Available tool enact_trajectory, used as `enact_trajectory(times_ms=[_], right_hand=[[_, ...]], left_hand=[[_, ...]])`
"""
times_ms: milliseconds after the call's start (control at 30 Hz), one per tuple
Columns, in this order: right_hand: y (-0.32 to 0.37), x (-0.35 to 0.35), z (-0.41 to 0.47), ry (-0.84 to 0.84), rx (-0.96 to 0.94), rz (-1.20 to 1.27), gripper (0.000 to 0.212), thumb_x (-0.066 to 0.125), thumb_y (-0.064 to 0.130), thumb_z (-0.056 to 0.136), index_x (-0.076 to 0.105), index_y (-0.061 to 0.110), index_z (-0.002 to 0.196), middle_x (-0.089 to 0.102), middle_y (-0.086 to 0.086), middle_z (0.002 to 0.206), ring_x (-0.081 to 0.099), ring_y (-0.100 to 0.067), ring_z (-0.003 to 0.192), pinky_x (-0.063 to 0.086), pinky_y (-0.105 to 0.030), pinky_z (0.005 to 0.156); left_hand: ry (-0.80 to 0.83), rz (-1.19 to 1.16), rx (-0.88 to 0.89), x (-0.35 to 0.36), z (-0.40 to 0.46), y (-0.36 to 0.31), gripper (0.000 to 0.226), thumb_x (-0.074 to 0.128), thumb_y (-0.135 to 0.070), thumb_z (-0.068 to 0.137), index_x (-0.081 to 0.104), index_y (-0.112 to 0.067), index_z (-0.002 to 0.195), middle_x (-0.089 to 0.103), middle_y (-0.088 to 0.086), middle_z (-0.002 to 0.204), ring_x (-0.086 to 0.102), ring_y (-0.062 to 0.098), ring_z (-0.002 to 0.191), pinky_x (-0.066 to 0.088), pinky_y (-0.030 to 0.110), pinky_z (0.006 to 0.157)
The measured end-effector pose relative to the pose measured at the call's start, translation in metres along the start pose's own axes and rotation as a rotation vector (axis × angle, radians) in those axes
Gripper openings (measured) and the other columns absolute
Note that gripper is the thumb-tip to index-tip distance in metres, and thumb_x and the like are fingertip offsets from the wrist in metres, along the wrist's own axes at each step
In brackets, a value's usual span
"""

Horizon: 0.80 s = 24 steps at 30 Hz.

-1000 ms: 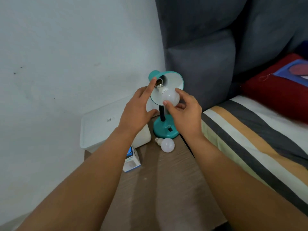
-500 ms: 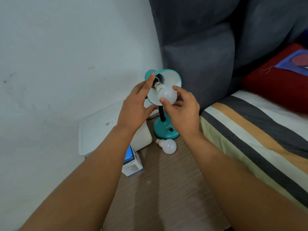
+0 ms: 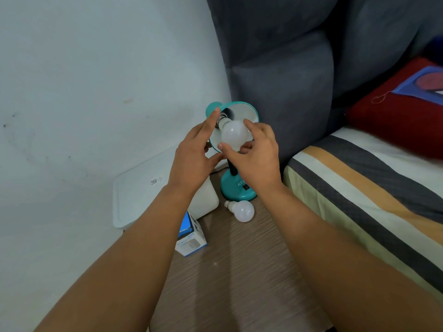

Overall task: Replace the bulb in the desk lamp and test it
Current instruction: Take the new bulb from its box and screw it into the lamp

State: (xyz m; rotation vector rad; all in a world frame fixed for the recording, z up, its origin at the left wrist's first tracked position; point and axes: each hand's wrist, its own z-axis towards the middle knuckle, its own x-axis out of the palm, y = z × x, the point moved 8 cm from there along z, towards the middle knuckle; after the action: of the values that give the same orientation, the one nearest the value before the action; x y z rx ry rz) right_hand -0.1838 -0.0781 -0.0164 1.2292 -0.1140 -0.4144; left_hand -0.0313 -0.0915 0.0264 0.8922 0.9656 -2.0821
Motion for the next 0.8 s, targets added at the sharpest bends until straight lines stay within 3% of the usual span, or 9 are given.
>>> enact_trajectory(times_ms=[133, 267, 433, 567, 667, 800], right_hand=[[0.001, 0.003, 0.000, 0.015, 0.008, 0.007, 0.073, 0.080, 0.031, 0.083, 0.045, 0.019, 0.146, 0.051, -0.004, 0.136, 0.069, -0.018, 0.094, 0.061, -0.036, 0.084], [0.003, 0.004, 0.002, 0.025, 0.026, -0.020, 0.065, 0.070, 0.045, 0.088, 0.042, 0.027, 0.143, 0.060, -0.007, 0.127, 0.065, -0.020, 0.101, 0.059, -0.037, 0.086], [0.000, 0.008, 0.005, 0.009, 0.073, -0.056, 0.056, 0.061, 0.049, 0.095, 0.048, 0.018, 0.139, 0.049, -0.005, 0.135, 0.057, -0.022, 0.117, 0.057, -0.040, 0.093], [0.003, 0.009, 0.003, -0.004, 0.044, -0.022, 0.057, 0.055, 0.045, 0.099, 0.038, 0.021, 0.148, 0.050, -0.009, 0.135, 0.059, -0.023, 0.114, 0.054, -0.037, 0.094], [0.003, 0.010, 0.000, 0.009, 0.019, -0.017, 0.044, 0.050, 0.041, 0.102, 0.044, 0.028, 0.144, 0.049, -0.009, 0.129, 0.059, -0.024, 0.108, 0.054, -0.041, 0.094], [-0.001, 0.013, -0.002, 0.067, 0.025, 0.000, 0.059, 0.071, 0.035, 0.090, 0.045, 0.031, 0.142, 0.046, -0.003, 0.127, 0.058, -0.018, 0.105, 0.054, -0.029, 0.089]], left_hand=[[-0.007, -0.013, 0.004, 0.001, -0.001, -0.001, 0.098, 0.080, -0.024, 0.084, 0.016, -0.046, 0.156, 0.055, 0.000, 0.138, 0.057, 0.010, 0.107, 0.056, 0.028, 0.091], [-0.009, -0.029, -0.008, 0.001, -0.001, -0.001, 0.095, 0.079, -0.024, 0.086, 0.019, -0.042, 0.156, 0.054, 0.003, 0.141, 0.058, 0.015, 0.115, 0.056, 0.033, 0.095], [-0.012, -0.008, -0.019, 0.003, -0.001, 0.002, 0.097, 0.079, -0.027, 0.085, 0.016, -0.046, 0.156, 0.052, 0.000, 0.143, 0.057, 0.007, 0.112, 0.049, 0.014, 0.093], [-0.026, 0.000, -0.011, 0.003, -0.002, 0.000, 0.096, 0.080, -0.027, 0.085, 0.017, -0.043, 0.156, 0.052, 0.003, 0.144, 0.060, 0.015, 0.114, 0.053, 0.023, 0.095], [-0.033, 0.023, -0.003, 0.002, -0.002, 0.000, 0.095, 0.079, -0.030, 0.086, 0.016, -0.043, 0.156, 0.053, 0.003, 0.143, 0.059, 0.011, 0.112, 0.049, 0.014, 0.092], [-0.022, -0.021, -0.032, 0.002, -0.003, 0.001, 0.094, 0.076, -0.023, 0.087, 0.015, -0.045, 0.155, 0.053, 0.004, 0.142, 0.060, 0.019, 0.115, 0.055, 0.031, 0.096]])
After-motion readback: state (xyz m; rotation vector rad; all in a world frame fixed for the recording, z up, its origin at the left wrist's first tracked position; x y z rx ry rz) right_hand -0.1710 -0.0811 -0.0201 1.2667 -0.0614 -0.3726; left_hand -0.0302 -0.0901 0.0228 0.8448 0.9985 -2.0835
